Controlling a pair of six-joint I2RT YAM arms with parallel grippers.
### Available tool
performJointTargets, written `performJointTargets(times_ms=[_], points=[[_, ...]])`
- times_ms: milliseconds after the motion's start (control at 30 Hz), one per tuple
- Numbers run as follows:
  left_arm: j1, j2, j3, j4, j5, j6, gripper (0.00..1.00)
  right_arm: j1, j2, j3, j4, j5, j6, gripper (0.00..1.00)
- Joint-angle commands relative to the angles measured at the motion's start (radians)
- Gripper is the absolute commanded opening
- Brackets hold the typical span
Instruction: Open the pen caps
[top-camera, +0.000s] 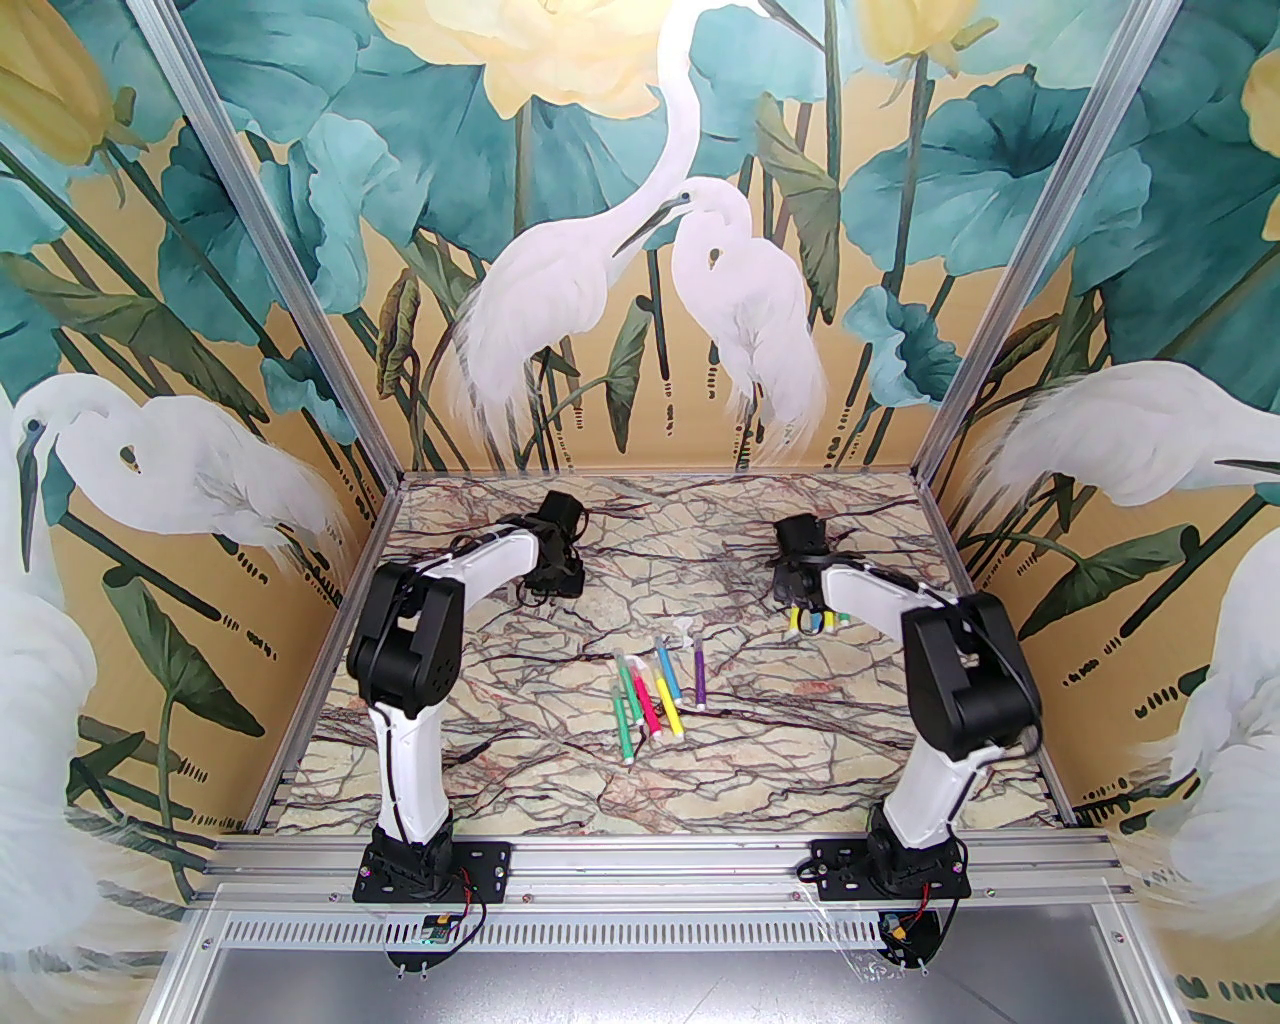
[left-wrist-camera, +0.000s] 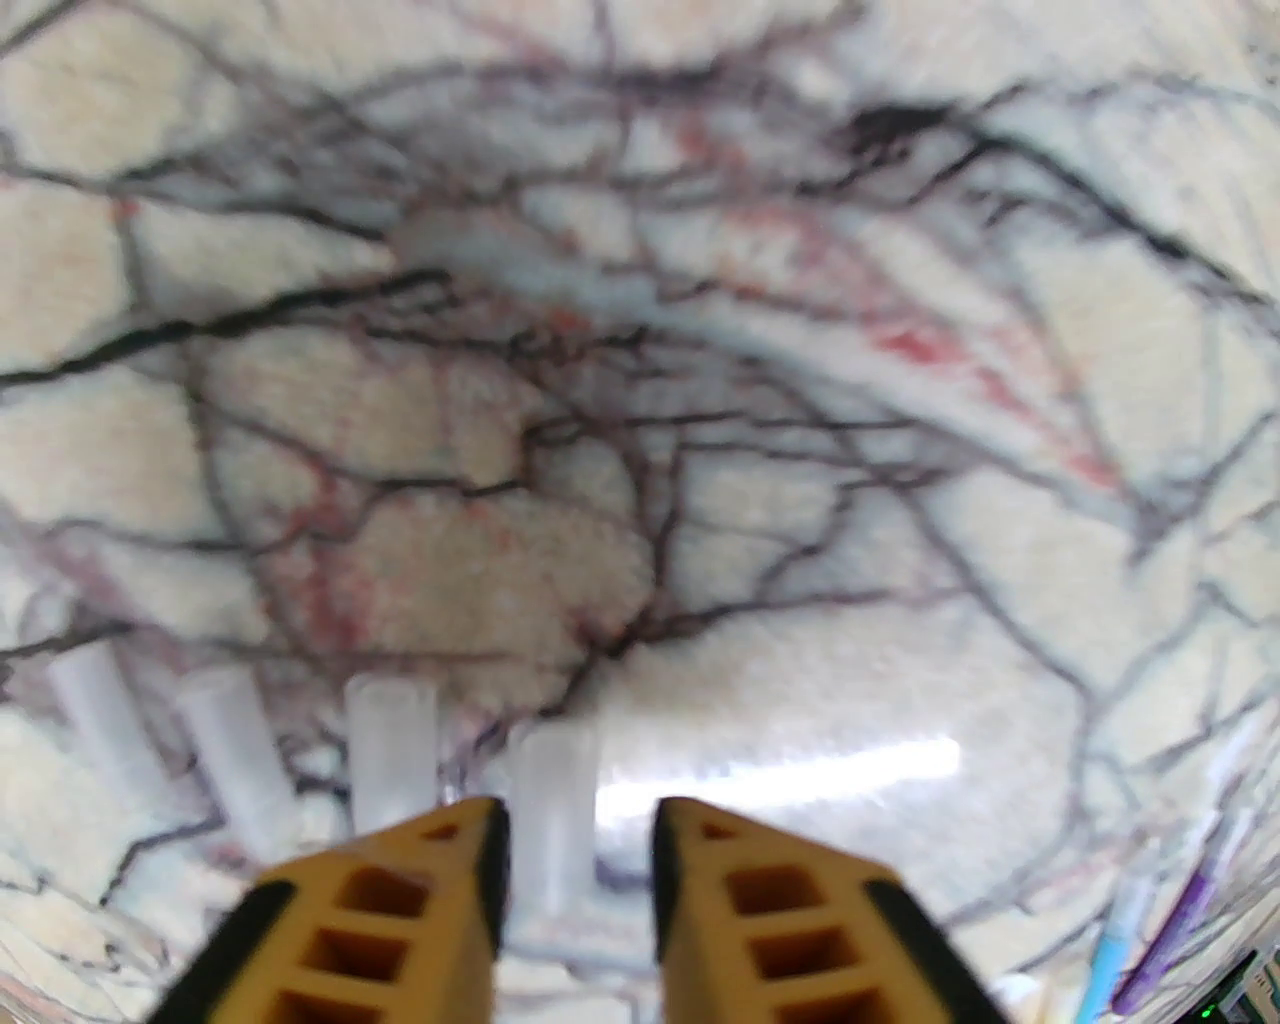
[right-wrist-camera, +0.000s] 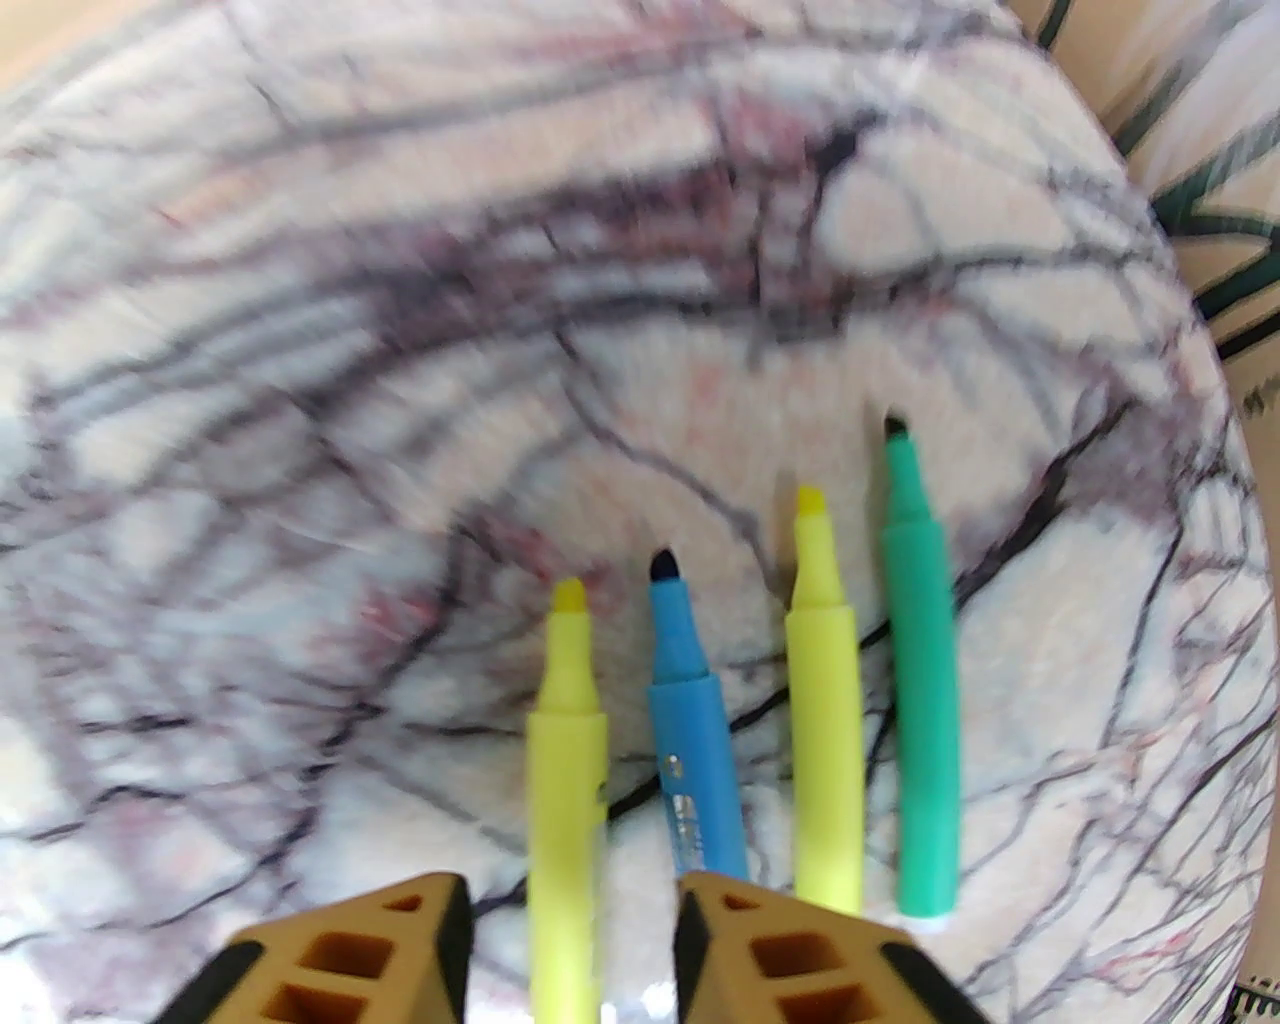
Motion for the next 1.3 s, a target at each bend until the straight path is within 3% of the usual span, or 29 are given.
performJointTargets(times_ms=[0, 267, 333, 800, 1267], points=[[0.007, -0.084, -0.035, 0.018, 0.011, 0.004, 0.43, 0.03, -0.062, -0.006, -0.048, -0.033, -0.034, 0.45], [0.007, -0.253, -0.209, 0.173, 0.01, 0.019, 0.79, 0.113, -0.083, 0.029, -0.202, -0.099, -0.053, 0.48], [0.011, -0.297, -0.258, 0.216, 0.005, 0.025, 0.83, 0.141, -0.081, 0.042, -0.25, -0.116, -0.056, 0.48], [0.047, -0.506, -0.536, 0.504, 0.064, 0.041, 0.91, 0.369, 0.009, 0.12, -0.368, -0.168, 0.076, 0.47], [0.053, -0.591, -0.653, 0.634, 0.058, 0.075, 0.93, 0.432, 0.132, 0.174, -0.399, -0.26, 0.162, 0.39]])
